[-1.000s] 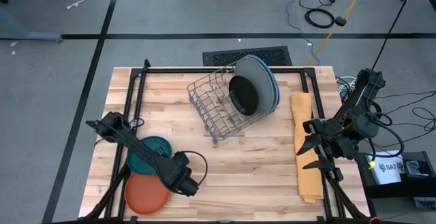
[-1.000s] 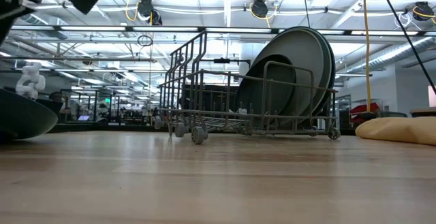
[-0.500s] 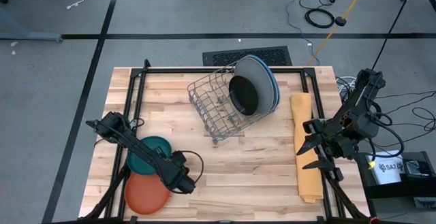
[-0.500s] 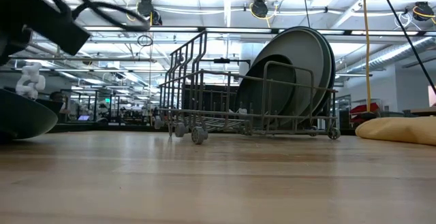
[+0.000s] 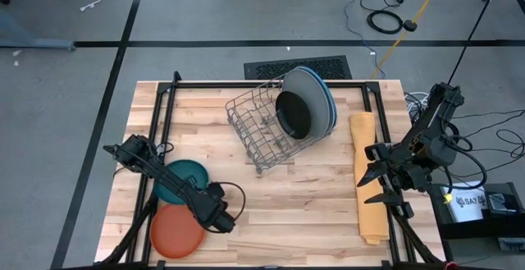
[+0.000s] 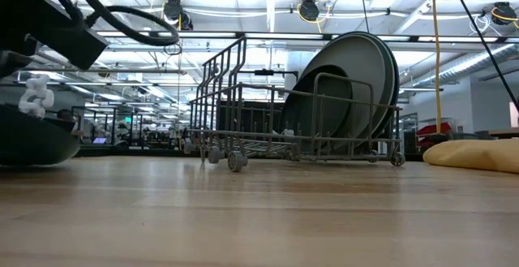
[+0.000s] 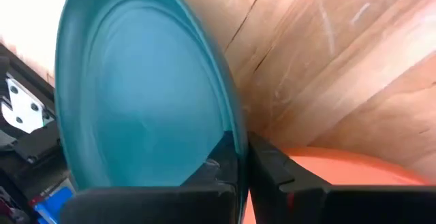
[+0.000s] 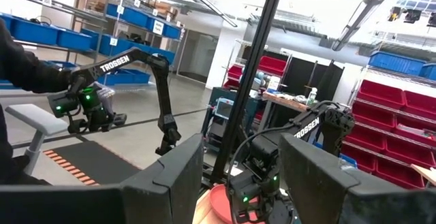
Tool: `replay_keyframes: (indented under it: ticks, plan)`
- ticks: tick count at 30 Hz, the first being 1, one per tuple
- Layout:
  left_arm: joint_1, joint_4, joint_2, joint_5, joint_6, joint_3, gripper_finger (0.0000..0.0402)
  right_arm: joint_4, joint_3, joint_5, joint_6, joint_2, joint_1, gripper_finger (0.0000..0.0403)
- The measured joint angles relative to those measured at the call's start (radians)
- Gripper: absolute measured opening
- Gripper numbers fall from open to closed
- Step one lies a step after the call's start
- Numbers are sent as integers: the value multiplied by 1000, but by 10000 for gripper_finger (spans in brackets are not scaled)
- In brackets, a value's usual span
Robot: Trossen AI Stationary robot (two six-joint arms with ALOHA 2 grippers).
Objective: Sort dishes
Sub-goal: Put the dark green plate into the dish rack
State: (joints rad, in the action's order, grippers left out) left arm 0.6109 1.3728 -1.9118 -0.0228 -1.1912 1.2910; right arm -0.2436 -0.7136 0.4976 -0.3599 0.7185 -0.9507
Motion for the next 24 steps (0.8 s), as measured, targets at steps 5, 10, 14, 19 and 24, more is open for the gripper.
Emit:
replay_keyframes:
  ticks: [5,10,14,19,24]
  plan:
    - [-10,50,0,1,1,59,5,-9,0,0,0,0,0,185]
    - [-25,120,0,74,-16,207,5,-12,0,0,0,0,0,185]
    - [-37,122,0,270,-33,411,4,-12,0,1,0,0,0,185]
    - [-19,116,2,579,37,709,3,-13,0,1,-1,0,0,185]
    - [19,-58,3,834,323,939,3,-14,0,0,0,0,0,185]
